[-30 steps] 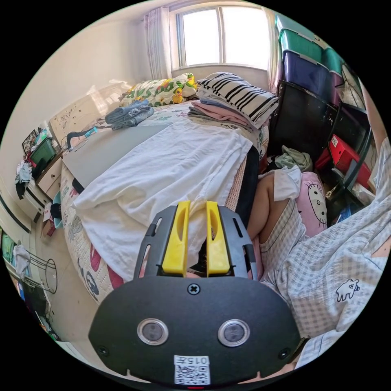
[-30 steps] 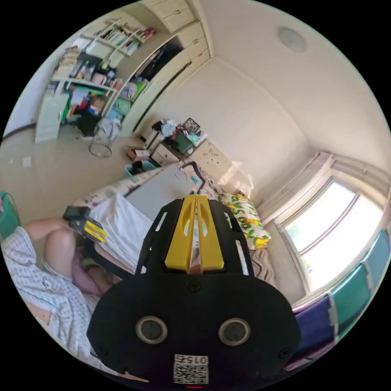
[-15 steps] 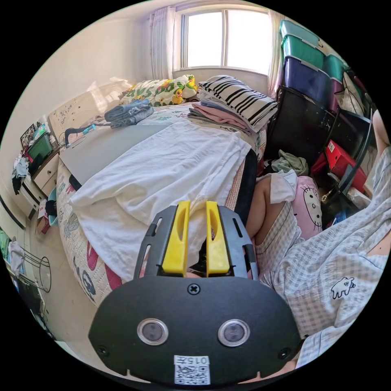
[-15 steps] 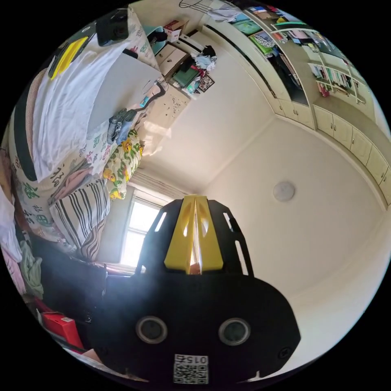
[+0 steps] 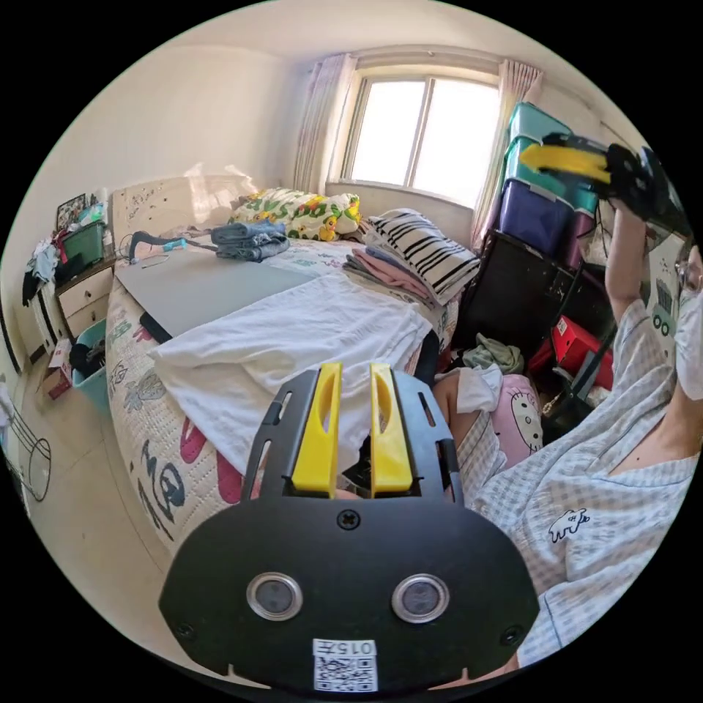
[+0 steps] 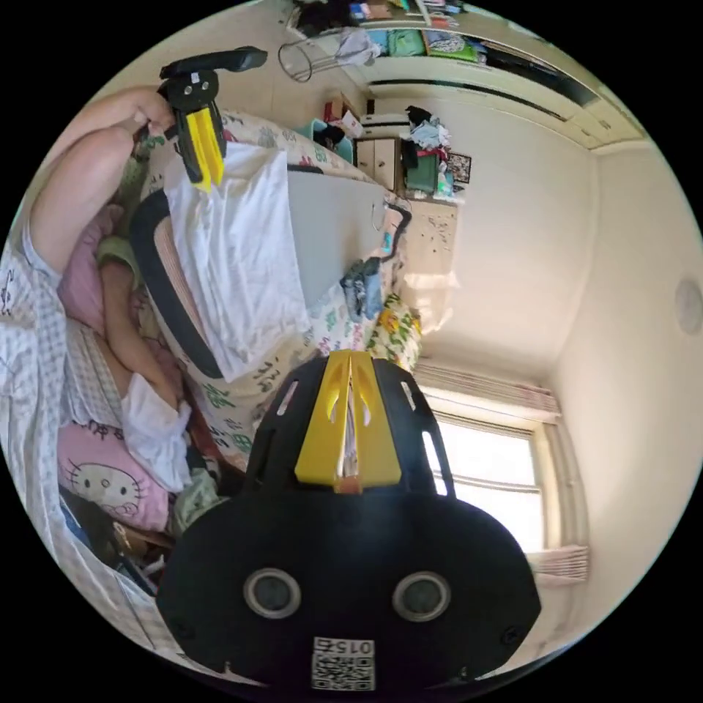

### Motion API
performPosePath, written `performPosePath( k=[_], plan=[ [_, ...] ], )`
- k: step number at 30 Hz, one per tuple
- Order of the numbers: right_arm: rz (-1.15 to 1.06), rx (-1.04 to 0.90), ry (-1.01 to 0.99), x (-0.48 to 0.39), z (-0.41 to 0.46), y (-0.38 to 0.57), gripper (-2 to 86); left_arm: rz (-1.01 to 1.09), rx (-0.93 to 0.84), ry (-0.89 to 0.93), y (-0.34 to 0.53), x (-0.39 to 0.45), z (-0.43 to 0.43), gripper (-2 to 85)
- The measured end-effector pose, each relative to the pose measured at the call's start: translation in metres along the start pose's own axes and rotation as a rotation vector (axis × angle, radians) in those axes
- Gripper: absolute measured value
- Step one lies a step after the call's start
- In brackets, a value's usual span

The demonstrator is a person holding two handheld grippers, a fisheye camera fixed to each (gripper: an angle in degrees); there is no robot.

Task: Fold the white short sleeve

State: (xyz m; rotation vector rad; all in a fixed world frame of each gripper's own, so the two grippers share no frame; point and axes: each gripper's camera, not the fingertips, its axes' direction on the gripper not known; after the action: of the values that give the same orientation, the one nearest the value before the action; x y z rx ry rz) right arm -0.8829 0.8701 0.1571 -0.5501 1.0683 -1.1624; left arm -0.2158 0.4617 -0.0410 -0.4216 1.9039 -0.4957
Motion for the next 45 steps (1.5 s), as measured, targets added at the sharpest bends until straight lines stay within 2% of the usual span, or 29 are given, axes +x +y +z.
performPosePath(
  k=[3, 5, 8, 13, 17, 20, 23, 24, 28, 33, 35, 37, 41, 45],
  plan=[
    [0.220, 0.322, -0.286, 0.020, 0.051, 0.045, -0.8, -0.193, 0.100, -0.107, 0.023, -0.043, -0.033, 6.5],
    [0.458, 0.632, -0.576, 0.031, 0.100, 0.076, 0.0, -0.310, 0.113, -0.131, 0.029, -0.073, -0.037, 6.8],
    [0.592, 0.849, -0.712, 0.000, 0.153, 0.070, 4.5, -0.482, 0.071, -0.085, 0.027, -0.132, -0.018, 8.6],
    [0.583, 0.738, -0.755, -0.049, 0.199, -0.017, 9.6, -0.703, -0.091, -0.207, 0.044, -0.205, 0.045, 10.8],
    [0.556, 0.635, -0.723, -0.063, 0.225, -0.055, 9.5, -0.790, -0.056, -0.221, 0.061, -0.227, 0.063, 11.1],
    [0.553, 0.596, -0.722, -0.061, 0.243, -0.063, 8.2, -0.761, -0.062, -0.302, 0.072, -0.225, 0.070, 9.2],
    [0.540, 0.559, -0.733, -0.057, 0.260, -0.069, 6.6, -0.732, -0.088, -0.295, 0.075, -0.224, 0.079, 5.3],
    [0.546, 0.569, -0.728, -0.056, 0.261, -0.067, 6.0, -0.708, -0.091, -0.299, 0.074, -0.222, 0.081, 2.6],
    [0.628, 0.615, -0.726, -0.042, 0.267, -0.034, 3.1, -0.674, -0.119, -0.323, 0.070, -0.219, 0.087, 0.8],
    [0.723, 0.675, -0.762, -0.030, 0.271, 0.020, 1.9, -0.595, 0.027, -0.364, 0.054, -0.188, 0.045, 0.1],
    [0.753, 0.708, -0.816, -0.024, 0.275, 0.037, 1.5, -0.558, 0.029, -0.397, 0.046, -0.173, 0.042, 0.0],
    [0.744, 0.699, -0.821, -0.023, 0.277, 0.038, 1.3, -0.524, -0.005, -0.450, 0.035, -0.160, 0.049, 0.0],
    [0.720, 0.677, -0.838, -0.020, 0.279, 0.023, 2.1, -0.453, -0.190, -0.599, 0.018, -0.148, 0.087, 0.1],
    [0.731, 0.669, -0.827, -0.017, 0.276, 0.017, 3.8, -0.482, -0.222, -0.583, 0.007, -0.148, 0.085, 0.7]
  ],
)
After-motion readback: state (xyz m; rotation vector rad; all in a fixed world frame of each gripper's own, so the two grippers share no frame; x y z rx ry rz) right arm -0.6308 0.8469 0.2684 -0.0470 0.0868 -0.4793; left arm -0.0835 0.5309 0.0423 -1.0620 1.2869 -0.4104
